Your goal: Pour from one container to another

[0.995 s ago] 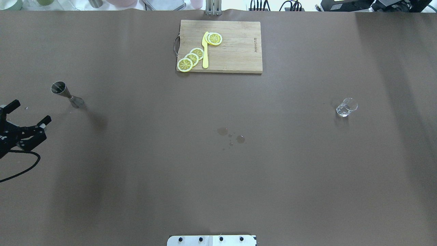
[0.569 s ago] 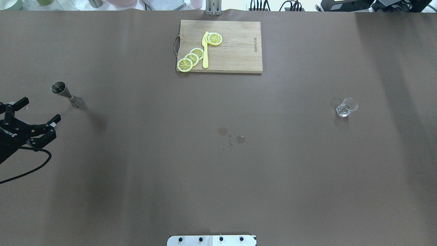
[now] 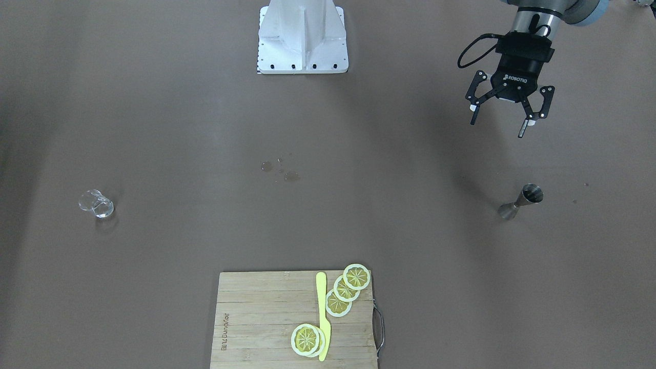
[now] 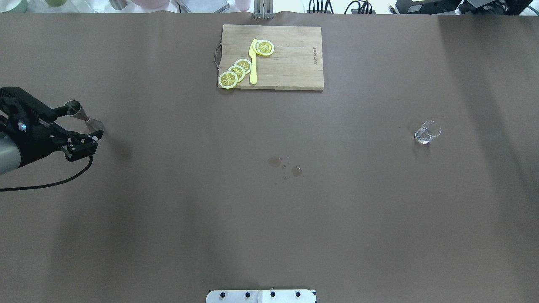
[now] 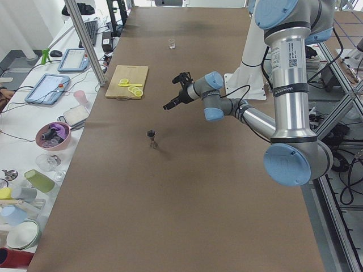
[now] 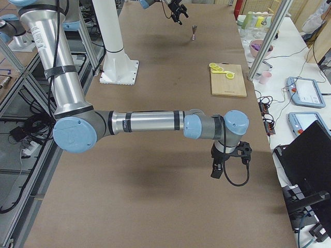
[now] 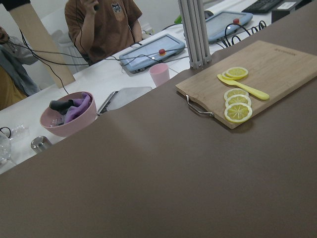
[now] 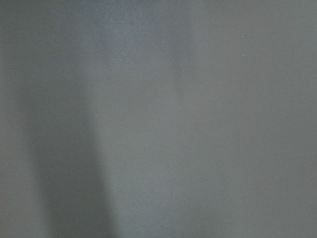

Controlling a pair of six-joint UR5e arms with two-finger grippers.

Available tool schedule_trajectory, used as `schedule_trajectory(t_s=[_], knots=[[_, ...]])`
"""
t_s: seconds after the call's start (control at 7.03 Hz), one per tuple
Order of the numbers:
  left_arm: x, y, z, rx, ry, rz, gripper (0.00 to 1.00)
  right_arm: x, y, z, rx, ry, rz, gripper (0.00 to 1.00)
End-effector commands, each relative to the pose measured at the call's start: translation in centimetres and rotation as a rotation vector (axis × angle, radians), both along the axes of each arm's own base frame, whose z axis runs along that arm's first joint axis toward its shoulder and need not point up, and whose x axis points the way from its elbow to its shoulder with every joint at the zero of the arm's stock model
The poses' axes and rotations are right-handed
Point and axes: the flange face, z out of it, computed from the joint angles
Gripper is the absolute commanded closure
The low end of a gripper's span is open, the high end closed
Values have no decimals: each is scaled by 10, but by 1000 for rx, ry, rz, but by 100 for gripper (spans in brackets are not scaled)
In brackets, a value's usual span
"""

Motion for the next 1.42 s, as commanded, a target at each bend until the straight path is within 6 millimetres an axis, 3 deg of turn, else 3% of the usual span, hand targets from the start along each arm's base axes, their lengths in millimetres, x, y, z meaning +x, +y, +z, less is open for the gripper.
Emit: schedule_trajectory(t_s=[0.0, 0.14, 0.28, 0.43, 0.71, 0.85, 1.0, 1.14, 1.28], knots=[[-10, -48, 1, -230, 15, 190, 1, 0, 2, -8, 17, -3, 0, 0], [-4, -59, 15, -281, 26, 244, 1, -1, 3, -13, 26, -7, 1, 0], [-3, -68, 17, -290, 29, 244, 1, -1, 2, -16, 32, -9, 1, 0], [-11, -74, 24, -335, 24, 256, 1, -1, 5, -19, 35, -8, 1, 0], [-71, -95, 30, -478, 71, 238, 1, -1, 8, -18, 36, -11, 0, 0], [-89, -98, 42, -516, 81, 219, 1, -1, 10, -21, 39, -12, 1, 0], [-123, -107, 66, -630, 73, 149, 1, -1, 16, -23, 46, -12, 1, 0], [-176, -113, 86, -839, 111, 72, 1, -1, 23, -23, 50, -13, 1, 0], [-198, -112, 105, -973, 108, 16, 1, -2, 22, -27, 55, -14, 0, 0]])
